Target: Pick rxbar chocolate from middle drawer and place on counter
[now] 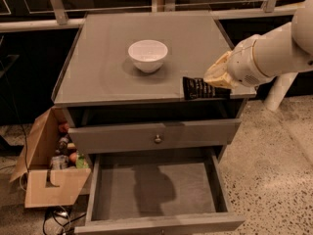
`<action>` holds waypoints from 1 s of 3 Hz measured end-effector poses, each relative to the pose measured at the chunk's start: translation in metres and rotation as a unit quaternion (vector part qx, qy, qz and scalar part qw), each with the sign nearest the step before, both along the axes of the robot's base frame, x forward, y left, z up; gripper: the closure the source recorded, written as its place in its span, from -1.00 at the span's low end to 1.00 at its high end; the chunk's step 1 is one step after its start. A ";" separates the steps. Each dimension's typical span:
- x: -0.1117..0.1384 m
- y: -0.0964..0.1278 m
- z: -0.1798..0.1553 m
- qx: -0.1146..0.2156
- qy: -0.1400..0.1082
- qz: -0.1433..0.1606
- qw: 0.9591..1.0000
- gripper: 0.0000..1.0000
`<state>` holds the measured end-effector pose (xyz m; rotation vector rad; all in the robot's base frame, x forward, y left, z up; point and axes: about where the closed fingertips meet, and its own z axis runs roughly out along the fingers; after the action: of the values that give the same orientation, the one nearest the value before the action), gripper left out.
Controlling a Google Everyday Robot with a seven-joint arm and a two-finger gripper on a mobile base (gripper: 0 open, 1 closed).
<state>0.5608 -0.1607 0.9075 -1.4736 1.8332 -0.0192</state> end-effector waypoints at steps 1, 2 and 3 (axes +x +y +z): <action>0.032 -0.009 0.015 0.015 0.008 -0.005 1.000 1.00; 0.065 -0.007 0.027 0.021 0.011 -0.004 1.000 1.00; 0.086 -0.006 0.027 0.023 0.019 0.001 1.000 1.00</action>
Offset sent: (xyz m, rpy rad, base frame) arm 0.1038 -0.0098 0.0420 0.0601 0.0258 -0.0122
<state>0.6472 -0.1663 0.9350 -1.4530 1.8513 0.0522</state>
